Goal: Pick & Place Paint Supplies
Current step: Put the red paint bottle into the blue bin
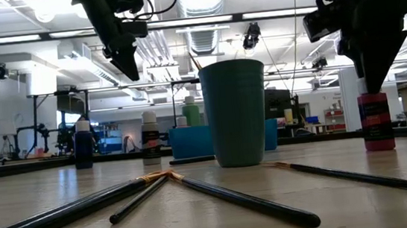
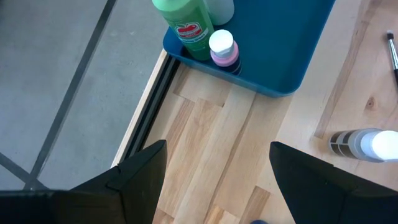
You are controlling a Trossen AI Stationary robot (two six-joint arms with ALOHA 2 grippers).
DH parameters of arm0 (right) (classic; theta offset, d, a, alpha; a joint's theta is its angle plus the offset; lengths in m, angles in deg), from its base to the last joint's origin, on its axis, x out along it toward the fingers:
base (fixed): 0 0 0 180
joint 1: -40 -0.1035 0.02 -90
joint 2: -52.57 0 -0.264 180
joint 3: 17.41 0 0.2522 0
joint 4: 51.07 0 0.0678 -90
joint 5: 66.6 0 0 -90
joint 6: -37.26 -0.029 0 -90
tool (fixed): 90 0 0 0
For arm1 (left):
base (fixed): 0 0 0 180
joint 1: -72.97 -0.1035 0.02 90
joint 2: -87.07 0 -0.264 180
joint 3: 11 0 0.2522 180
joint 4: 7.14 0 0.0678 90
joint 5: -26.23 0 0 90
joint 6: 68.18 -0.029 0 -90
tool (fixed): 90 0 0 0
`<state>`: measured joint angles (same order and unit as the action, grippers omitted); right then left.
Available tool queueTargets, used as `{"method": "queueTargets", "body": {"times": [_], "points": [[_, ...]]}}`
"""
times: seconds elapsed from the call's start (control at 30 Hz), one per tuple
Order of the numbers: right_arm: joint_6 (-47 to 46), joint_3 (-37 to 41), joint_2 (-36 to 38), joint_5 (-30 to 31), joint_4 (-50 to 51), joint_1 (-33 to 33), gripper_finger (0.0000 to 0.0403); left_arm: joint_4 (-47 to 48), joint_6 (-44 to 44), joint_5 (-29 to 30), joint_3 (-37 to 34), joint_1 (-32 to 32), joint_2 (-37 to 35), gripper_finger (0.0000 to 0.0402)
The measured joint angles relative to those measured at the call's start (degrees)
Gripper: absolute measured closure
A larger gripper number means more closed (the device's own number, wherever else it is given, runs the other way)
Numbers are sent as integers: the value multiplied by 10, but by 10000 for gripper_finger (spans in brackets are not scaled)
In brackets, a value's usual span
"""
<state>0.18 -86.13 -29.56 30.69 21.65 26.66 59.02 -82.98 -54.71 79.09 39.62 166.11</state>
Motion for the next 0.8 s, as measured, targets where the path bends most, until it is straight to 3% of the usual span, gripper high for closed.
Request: {"method": "queueTargets", "body": {"times": [0.07, 0.5, 0.8], "points": [[1, 0, 0, 0, 0, 0, 291, -1, 0, 0, -2, 0, 0, 113], [19, -12, 0, 2, 16, 7, 291, 0, 0, 0, -8, 0, 0, 113], [101, -94, 14, 4, 73, 88, 291, -1, 0, 0, -8, 0, 0, 113]]}}
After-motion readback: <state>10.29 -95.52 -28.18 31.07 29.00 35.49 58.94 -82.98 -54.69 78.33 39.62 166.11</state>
